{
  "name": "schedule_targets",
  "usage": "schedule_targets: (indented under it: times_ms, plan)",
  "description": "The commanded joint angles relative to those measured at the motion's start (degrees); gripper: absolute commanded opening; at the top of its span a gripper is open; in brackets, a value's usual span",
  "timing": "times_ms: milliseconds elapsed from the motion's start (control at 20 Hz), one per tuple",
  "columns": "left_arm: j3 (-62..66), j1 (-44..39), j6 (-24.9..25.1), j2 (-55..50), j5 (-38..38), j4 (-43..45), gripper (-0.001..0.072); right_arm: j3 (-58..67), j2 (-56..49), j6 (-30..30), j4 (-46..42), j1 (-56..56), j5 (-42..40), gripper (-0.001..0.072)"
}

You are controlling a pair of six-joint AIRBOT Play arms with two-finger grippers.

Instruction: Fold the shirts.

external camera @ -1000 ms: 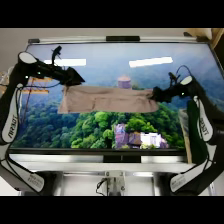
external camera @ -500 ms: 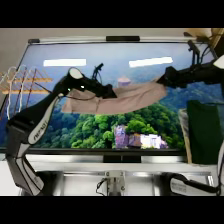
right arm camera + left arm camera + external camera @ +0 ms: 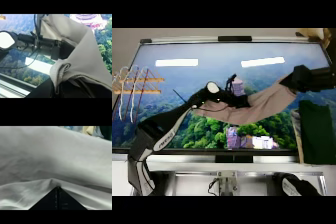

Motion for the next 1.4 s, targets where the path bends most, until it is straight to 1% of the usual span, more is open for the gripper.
schedule_targets:
  times_ms: [0,100,200,350,500,650,800,950,1000,1050,1100,1200,1250,1350]
  plan:
    - [0.0,0.2,-0.9,1.2,1.1,0.5,0.003,0.0,0.4,1.3,-1.0,1.6,-2.3,0.0072]
    - [0.0,4.5,-0.9,5.0,-0.5,4.6,0.003,0.0,-1.7,1.3,-1.4,4.0,-4.9,0.0072]
    - [0.0,10.7,-1.0,10.7,-4.6,11.1,0.003,0.0,-5.3,1.2,-1.4,7.6,-9.0,0.0072]
    - [0.0,21.9,-2.0,20.9,-11.7,20.0,0.003,0.0,-12.7,1.2,-0.6,15.1,-19.0,0.0072]
    - [0.0,33.2,-2.0,29.9,-16.4,24.6,0.0031,0.0,-21.0,0.6,2.4,22.4,-29.6,0.0071]
    - [0.0,42.4,-2.0,35.4,-20.8,25.7,0.0031,0.0,-29.0,-0.9,10.3,29.0,-38.9,0.0072]
    - [0.0,46.8,-1.7,37.0,-25.1,25.9,0.0031,0.0,-35.0,-1.7,16.9,33.8,-47.1,0.0072]
    - [-1.0,46.8,-0.9,37.0,-26.6,26.0,0.0031,0.0,-39.7,-0.9,21.7,36.4,-51.2,0.0073]
    - [-1.7,46.3,-0.9,37.0,-26.5,26.1,0.0032,0.0,-40.7,-1.0,24.4,37.0,-51.7,0.0112]
    - [-2.5,46.0,-0.7,37.0,-26.5,26.1,0.0032,0.0,-41.4,-1.3,26.8,37.0,-51.7,0.0336]
    - [-3.4,45.8,-0.7,37.0,-26.5,26.1,0.0031,0.0,-41.4,-2.6,27.4,36.8,-50.8,0.0521]
    - [-4.8,45.5,-0.7,37.0,-26.6,26.0,0.0032,0.0,-39.4,-6.4,25.1,33.8,-45.2,0.052]
    - [-5.1,45.5,-0.7,37.0,-26.6,26.0,0.0032,0.0,-38.1,-6.2,21.9,31.4,-41.8,0.0521]
    - [-5.1,45.6,0.1,37.0,-26.6,26.0,0.0032,0.0,-34.5,-2.8,10.9,24.8,-31.8,0.0521]
